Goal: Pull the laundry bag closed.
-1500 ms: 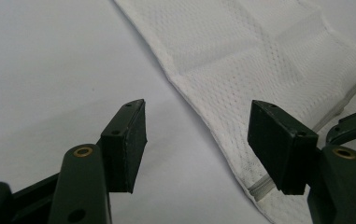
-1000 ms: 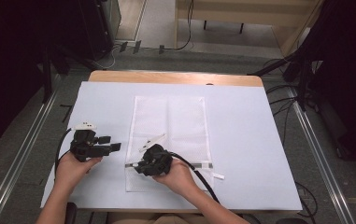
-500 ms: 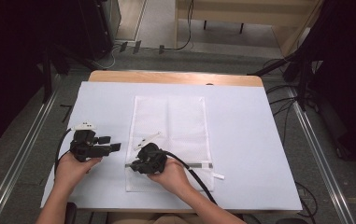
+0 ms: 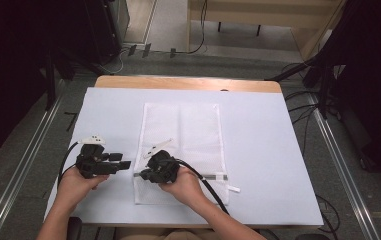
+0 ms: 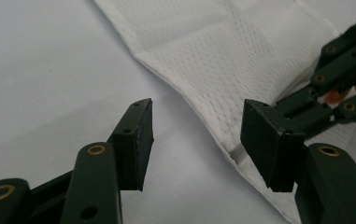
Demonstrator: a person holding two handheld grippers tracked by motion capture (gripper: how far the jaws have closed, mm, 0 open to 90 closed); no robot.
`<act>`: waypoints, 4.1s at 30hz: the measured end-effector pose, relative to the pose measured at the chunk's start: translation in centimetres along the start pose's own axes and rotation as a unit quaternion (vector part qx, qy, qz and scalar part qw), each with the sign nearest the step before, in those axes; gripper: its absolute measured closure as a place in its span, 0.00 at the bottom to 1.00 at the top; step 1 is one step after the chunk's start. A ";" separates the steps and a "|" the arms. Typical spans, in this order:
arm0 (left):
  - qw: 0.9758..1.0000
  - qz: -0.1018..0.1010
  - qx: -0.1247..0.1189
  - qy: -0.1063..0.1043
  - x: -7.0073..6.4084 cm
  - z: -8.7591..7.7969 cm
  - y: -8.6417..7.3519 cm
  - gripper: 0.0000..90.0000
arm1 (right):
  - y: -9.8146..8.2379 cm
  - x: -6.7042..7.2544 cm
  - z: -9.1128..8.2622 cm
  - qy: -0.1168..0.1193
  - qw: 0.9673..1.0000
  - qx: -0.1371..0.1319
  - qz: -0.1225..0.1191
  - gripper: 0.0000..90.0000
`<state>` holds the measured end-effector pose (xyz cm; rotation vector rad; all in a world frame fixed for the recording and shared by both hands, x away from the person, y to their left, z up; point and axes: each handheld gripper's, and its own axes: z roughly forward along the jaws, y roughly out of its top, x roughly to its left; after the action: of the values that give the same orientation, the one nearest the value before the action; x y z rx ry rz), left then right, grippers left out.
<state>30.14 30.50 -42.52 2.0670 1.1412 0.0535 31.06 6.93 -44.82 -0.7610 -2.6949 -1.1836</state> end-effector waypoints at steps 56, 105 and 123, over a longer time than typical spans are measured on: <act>0.992 -0.002 0.088 -0.086 -1.3 3.0 -0.2 0.93 | 1.5 -0.2 -1.3 0.018 0.999 -0.029 0.008 0.98; 0.992 0.022 0.093 -0.087 -1.5 2.6 -0.3 0.98 | -2.1 -3.3 -2.6 0.017 1.000 -0.008 -0.015 0.98; 0.993 0.026 0.083 -0.086 -1.6 2.3 -0.4 0.98 | -3.7 -4.1 -3.9 0.011 1.000 -0.010 -0.002 0.98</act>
<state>29.79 28.06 -43.91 2.1994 1.0149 -0.1958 32.44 0.37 -45.69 -0.7414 -2.6725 -1.2136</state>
